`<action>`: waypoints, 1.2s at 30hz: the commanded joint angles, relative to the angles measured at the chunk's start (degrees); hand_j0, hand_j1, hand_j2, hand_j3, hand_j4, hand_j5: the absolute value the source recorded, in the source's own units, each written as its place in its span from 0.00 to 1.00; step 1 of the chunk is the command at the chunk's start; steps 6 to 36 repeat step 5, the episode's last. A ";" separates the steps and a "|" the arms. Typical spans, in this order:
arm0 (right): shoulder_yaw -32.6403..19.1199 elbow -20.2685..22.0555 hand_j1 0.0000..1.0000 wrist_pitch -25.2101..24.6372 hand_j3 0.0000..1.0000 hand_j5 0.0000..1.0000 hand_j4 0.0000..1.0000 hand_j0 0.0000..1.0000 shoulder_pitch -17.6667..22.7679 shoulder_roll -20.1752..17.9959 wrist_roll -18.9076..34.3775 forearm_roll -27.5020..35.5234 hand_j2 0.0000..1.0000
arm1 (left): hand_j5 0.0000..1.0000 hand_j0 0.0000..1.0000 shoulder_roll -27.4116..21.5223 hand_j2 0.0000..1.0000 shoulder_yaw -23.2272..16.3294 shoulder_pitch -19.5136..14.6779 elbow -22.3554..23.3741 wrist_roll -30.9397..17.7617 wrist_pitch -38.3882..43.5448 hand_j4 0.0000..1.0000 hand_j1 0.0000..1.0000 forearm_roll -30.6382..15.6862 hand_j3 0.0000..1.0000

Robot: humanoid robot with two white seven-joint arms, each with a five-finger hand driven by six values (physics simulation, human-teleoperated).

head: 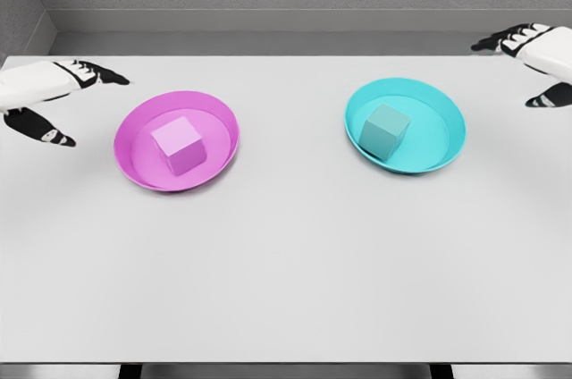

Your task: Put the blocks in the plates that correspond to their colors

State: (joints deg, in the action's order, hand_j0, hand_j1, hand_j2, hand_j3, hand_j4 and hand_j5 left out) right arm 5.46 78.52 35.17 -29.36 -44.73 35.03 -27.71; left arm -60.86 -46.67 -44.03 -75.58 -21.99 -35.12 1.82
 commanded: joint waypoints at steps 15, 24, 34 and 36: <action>6.75 3.39 1.00 -0.17 1.00 1.00 1.00 1.00 -0.09 -0.10 -0.03 0.29 1.00 | 1.00 1.00 -0.48 1.00 -0.08 0.27 1.31 0.37 0.12 1.00 1.00 -0.85 1.00; 6.75 3.39 1.00 -0.17 1.00 1.00 1.00 1.00 -0.09 -0.10 -0.03 0.29 1.00 | 1.00 1.00 -0.48 1.00 -0.08 0.27 1.31 0.37 0.12 1.00 1.00 -0.85 1.00; 6.75 3.39 1.00 -0.17 1.00 1.00 1.00 1.00 -0.09 -0.10 -0.03 0.29 1.00 | 1.00 1.00 -0.48 1.00 -0.08 0.27 1.31 0.37 0.12 1.00 1.00 -0.85 1.00; 6.75 3.39 1.00 -0.17 1.00 1.00 1.00 1.00 -0.09 -0.10 -0.03 0.29 1.00 | 1.00 1.00 -0.48 1.00 -0.08 0.27 1.31 0.37 0.12 1.00 1.00 -0.85 1.00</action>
